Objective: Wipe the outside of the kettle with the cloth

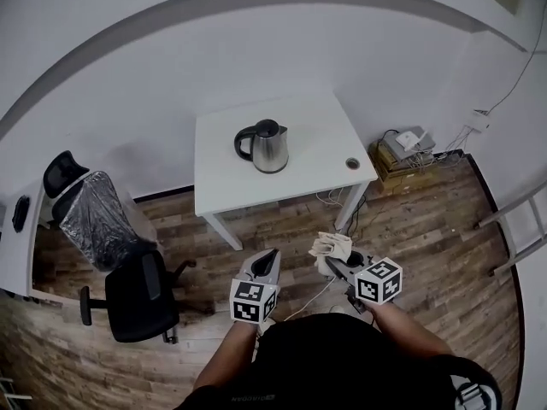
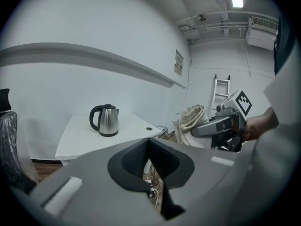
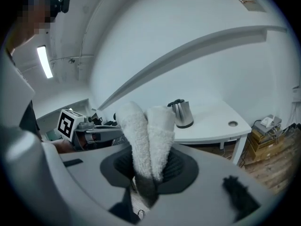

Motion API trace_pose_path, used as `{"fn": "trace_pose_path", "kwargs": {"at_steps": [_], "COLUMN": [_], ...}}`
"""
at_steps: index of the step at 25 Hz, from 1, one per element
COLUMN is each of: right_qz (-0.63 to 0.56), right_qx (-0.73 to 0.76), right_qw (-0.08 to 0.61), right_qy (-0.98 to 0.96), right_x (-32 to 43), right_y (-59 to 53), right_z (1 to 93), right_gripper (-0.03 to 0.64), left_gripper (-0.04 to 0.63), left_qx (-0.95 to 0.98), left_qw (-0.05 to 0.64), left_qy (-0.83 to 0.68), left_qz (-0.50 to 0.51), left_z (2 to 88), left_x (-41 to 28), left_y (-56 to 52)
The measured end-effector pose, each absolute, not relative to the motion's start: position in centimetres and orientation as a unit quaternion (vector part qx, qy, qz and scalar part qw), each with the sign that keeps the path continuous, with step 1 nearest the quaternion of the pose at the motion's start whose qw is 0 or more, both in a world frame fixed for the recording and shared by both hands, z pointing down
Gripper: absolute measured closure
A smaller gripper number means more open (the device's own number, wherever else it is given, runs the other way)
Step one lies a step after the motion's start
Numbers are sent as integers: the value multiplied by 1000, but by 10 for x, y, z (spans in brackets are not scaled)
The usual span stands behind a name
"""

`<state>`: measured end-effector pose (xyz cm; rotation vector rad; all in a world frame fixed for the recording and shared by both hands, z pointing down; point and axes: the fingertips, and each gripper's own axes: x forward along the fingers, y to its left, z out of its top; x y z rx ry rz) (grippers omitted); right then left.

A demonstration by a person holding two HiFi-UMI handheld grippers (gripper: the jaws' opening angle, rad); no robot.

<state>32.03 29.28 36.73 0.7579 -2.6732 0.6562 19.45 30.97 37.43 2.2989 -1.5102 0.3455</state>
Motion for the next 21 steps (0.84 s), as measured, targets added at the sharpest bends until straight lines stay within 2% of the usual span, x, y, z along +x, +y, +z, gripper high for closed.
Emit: {"fn": "trace_pose_path", "kwargs": {"at_steps": [8, 21], "right_qz": [217, 217], "right_qx": [262, 268], "right_qw": [130, 130], "right_qy": [-931, -930], "right_x": [320, 318], "right_y": [292, 283], "right_z": [377, 379], "right_gripper": [520, 520], "left_gripper": [588, 588], "left_qx": [813, 809], "left_qw": [186, 199], "left_qy": [-530, -535], "left_qz": [153, 140], "left_z": [380, 377], "left_x": [202, 192], "left_y": [319, 315]}}
